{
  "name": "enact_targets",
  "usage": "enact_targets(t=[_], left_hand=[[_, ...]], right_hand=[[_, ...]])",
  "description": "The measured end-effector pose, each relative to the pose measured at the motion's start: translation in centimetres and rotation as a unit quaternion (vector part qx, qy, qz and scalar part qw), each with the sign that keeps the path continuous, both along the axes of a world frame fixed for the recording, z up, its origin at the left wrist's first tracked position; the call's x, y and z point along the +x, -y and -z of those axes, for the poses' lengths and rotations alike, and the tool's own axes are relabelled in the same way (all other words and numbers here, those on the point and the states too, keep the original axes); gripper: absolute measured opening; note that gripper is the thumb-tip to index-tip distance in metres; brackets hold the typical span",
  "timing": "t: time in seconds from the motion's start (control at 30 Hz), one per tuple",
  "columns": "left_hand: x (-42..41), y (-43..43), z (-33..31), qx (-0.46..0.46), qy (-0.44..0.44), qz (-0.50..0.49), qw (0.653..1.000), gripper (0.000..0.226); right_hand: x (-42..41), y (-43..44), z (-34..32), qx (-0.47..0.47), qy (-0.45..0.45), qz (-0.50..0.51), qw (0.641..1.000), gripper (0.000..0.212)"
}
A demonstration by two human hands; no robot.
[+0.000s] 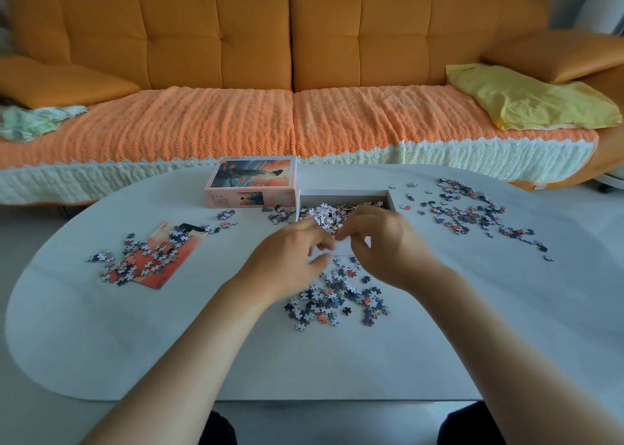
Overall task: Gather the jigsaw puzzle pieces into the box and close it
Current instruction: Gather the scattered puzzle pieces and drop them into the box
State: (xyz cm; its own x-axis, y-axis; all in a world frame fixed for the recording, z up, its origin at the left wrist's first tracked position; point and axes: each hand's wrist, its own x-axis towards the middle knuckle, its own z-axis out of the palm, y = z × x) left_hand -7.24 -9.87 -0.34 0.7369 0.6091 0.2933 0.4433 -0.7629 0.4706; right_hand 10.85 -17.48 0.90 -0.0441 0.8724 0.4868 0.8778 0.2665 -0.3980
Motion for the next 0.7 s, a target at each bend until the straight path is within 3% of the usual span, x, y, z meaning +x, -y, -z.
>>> enact_targets(t=[0.17,0.27,0.4,0.47,0.57,0.63,0.7], left_hand=[[-1.5,1.1,1.5,-0.02,-0.119,0.006,0.993,0.039],[-1.6,1.5,1.8,-0.047,-0.126,0.012,0.991,0.038],[-1.8,2.0,0.6,-0.113,-0.12,0.005,0.986,0.034],[-2.6,1.9,0.2,-0.124,-0.159,-0.001,0.979,0.057],[-3.8,1.9,-0.1,-0.134,-0.247,-0.015,0.959,0.093],[-4.0,2.0,0.0,-0.134,-0.26,-0.017,0.956,0.094],[-3.7,2.0,0.1,-0.13,-0.232,-0.015,0.964,0.078]], right_hand=[[-1.1,2.2,1.8,-0.118,0.072,-0.01,0.99,0.032],[-1.5,2.8,2.8,-0.179,0.09,-0.007,0.98,0.042],[-1.6,3.1,2.3,-0.192,0.044,-0.029,0.98,0.038],[-1.2,3.4,1.7,-0.182,0.017,-0.012,0.983,0.035],[-0.1,3.7,1.9,-0.188,0.054,0.023,0.98,0.036],[0.0,3.8,2.2,-0.215,0.085,0.031,0.972,0.042],[-0.6,3.8,2.5,-0.219,0.102,0.008,0.97,0.042]])
